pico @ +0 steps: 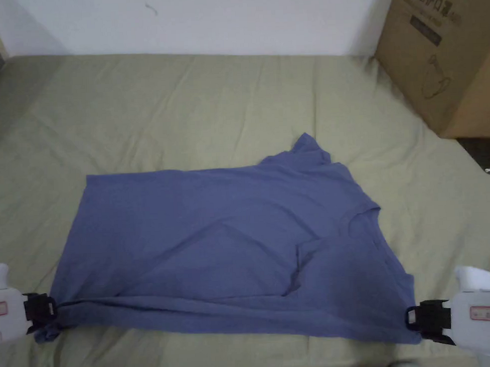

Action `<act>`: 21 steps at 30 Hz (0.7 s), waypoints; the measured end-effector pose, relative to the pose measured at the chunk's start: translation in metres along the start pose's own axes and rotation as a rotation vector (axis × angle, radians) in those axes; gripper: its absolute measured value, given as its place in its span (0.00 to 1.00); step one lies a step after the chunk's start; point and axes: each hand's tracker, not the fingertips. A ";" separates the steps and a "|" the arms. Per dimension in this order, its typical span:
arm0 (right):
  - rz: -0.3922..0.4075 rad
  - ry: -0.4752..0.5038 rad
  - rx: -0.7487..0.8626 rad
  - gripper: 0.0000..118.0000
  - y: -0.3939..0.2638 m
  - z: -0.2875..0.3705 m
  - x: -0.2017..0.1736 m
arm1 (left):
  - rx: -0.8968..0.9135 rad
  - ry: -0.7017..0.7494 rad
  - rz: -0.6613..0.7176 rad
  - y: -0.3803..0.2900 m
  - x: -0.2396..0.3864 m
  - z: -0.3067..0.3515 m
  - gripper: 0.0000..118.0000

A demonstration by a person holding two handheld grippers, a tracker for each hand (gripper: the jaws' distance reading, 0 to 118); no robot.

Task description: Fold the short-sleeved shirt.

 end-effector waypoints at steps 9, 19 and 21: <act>0.026 -0.043 -0.071 0.40 0.004 -0.040 0.009 | 0.007 -0.005 0.014 0.005 0.006 0.005 0.02; 0.009 -0.049 -0.046 0.03 0.010 -0.022 0.016 | -0.004 0.008 0.007 0.006 0.010 0.006 0.02; 0.011 -0.033 -0.027 0.03 0.018 -0.011 0.017 | 0.000 0.010 -0.006 0.010 0.013 0.009 0.02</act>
